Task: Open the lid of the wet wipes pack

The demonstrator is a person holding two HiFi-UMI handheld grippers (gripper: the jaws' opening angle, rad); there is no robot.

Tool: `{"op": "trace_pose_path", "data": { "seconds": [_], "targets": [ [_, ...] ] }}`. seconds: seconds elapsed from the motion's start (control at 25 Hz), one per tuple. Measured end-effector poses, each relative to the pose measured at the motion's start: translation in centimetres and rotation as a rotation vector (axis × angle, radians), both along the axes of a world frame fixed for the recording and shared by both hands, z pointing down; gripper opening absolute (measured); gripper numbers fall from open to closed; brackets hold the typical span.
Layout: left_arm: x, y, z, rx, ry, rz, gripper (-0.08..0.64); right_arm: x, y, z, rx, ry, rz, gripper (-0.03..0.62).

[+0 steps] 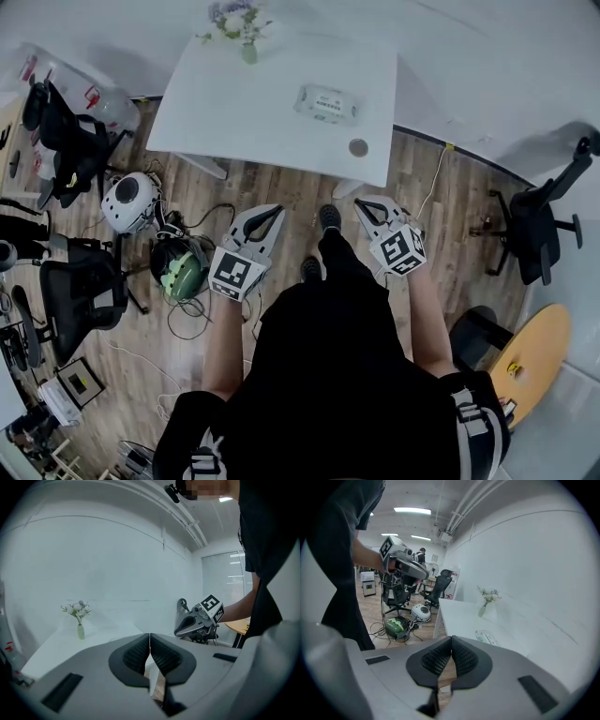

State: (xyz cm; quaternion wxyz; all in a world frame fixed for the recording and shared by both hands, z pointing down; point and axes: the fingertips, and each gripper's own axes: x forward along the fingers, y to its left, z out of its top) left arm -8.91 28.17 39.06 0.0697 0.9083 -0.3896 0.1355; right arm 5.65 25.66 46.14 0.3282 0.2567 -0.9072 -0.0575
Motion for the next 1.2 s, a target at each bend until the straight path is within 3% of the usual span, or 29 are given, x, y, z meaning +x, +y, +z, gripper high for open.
{"op": "trace_pose_path", "data": {
  "seconds": [0.72,1.2],
  "targets": [
    [3.4,-14.3,0.7,-0.024,-0.022,-0.016,0.025,0.4,-14.9,1.4,-0.006,0.006,-0.082,0.017],
    [4.5,-19.3,1.9,-0.053,-0.039,-0.069,0.025,1.5,-20.6,2.7,-0.017,0.006,-0.122,0.017]
  ]
}}
